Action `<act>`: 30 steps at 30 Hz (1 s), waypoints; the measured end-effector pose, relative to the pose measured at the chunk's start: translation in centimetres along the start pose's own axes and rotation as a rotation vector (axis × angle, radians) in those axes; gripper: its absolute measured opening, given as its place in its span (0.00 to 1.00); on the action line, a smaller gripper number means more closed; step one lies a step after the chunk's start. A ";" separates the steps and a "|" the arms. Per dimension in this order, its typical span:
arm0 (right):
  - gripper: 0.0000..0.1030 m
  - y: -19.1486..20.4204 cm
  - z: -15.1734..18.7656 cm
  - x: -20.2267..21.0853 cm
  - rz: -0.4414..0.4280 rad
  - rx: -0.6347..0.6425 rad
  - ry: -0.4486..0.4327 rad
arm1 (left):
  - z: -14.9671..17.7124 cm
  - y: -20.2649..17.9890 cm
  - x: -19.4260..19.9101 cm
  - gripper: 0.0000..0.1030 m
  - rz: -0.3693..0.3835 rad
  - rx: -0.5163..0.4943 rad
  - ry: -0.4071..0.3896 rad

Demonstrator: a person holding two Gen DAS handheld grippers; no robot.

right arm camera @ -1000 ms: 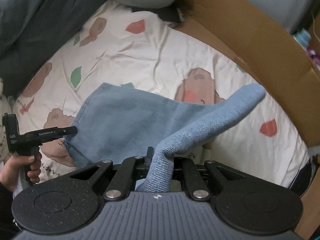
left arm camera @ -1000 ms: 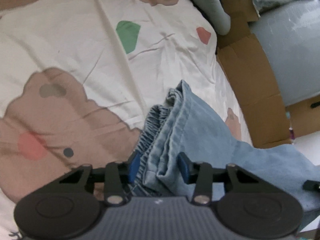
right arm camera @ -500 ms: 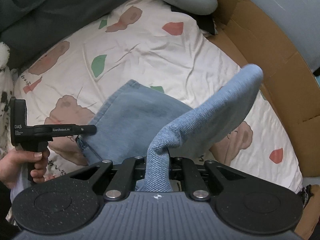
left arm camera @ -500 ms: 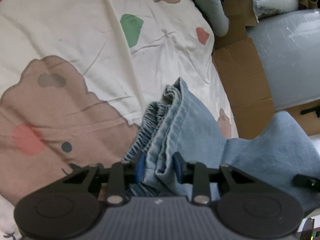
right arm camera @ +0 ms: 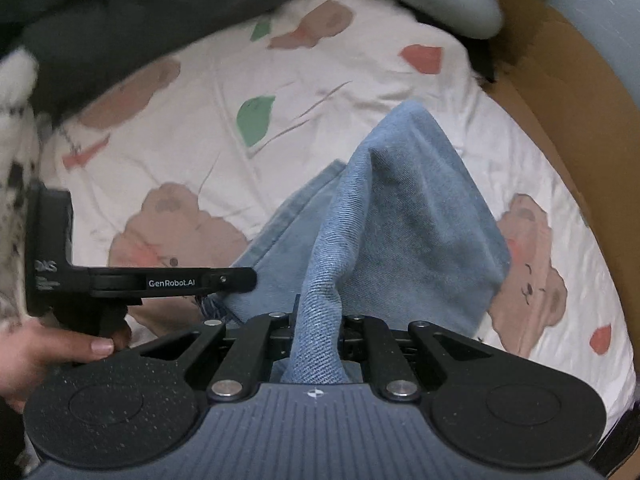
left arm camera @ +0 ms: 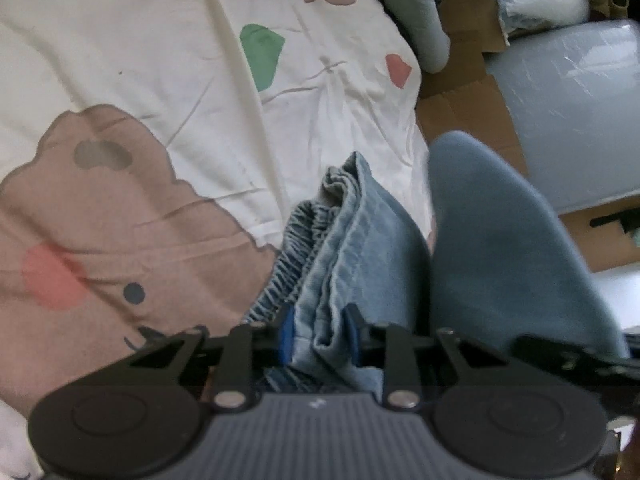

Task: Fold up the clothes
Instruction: 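Lift the pants corner with the right gripper and fold it over the stack, then open the right gripper and release the folded corner onto the pants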

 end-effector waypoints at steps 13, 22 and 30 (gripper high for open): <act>0.13 4.9 -0.3 -5.3 0.111 0.073 0.076 | -0.5 1.3 4.2 0.21 0.085 0.029 -0.108; 0.39 5.8 0.2 -2.8 0.029 0.054 0.061 | -1.5 -0.1 6.3 0.37 0.137 -0.013 -0.153; 0.58 2.8 2.3 0.5 -0.157 -0.026 -0.027 | 0.1 -1.5 5.9 0.51 0.202 -0.044 -0.091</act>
Point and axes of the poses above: each gripper's, at about its wrist camera, not at the fingertips, and x roughly against the way its jaws point, y to its left, z to its underside, the point moved 3 cm from there along -x, roughly the way its jaws point, and after that the axes turned 6 degrees about y, right-handed, at the moved point
